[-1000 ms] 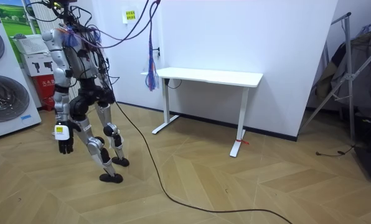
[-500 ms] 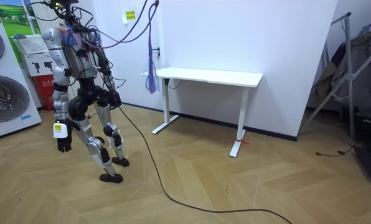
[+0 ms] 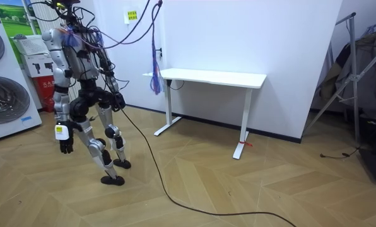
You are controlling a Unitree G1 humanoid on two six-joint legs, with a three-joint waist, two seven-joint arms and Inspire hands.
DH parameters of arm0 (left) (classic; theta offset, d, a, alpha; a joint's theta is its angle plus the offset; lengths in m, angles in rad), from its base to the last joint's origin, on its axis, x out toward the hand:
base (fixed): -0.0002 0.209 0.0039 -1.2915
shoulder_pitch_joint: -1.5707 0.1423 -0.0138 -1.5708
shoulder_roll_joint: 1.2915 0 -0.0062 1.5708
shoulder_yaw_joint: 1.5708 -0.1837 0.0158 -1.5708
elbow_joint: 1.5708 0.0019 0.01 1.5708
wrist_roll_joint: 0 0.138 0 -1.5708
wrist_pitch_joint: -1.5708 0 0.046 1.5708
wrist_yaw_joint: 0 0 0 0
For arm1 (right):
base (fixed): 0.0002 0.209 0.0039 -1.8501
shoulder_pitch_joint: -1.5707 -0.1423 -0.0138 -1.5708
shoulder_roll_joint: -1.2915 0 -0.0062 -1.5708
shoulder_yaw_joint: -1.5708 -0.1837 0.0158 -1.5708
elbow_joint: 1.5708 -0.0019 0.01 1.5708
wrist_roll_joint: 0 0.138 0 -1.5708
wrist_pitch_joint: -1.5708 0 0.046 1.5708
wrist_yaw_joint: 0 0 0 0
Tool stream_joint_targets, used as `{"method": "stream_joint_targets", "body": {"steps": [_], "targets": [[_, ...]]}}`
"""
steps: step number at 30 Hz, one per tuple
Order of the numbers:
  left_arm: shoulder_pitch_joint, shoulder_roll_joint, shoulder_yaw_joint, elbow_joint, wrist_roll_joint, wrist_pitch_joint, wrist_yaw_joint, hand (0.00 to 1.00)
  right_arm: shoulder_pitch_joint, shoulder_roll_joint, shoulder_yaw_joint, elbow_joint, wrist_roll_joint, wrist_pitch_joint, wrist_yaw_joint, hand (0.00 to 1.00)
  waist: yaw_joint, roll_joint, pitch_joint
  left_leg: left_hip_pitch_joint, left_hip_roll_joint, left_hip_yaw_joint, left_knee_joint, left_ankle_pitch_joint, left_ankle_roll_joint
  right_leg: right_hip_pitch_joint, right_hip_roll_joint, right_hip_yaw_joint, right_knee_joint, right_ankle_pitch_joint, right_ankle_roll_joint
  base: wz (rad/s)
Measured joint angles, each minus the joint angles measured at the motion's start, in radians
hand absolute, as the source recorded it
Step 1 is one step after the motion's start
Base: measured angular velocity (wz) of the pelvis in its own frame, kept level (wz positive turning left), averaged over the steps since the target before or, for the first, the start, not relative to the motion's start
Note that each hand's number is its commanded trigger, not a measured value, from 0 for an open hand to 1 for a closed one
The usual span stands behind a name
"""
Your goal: Mop floor
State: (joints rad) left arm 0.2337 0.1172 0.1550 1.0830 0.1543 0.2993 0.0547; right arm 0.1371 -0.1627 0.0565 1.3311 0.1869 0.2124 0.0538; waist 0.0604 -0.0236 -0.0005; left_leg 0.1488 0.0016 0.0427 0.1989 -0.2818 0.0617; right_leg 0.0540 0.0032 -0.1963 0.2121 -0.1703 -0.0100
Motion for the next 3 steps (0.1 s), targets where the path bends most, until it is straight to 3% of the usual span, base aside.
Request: {"method": "stream_joint_targets", "body": {"steps": [3], "targets": [[0.0,-0.004,-0.001,-0.001,0.007,0.001,-0.001,0.0,0.0,0.002,0.0,0.002,0.0,0.011,0.002,1.0,-0.001,-0.003,0.0007,0.0,0.0,0.0,0.0,0.0,0.0,0.0,-0.001,0.0,0.002,0.0,0.0,0.0]]}}
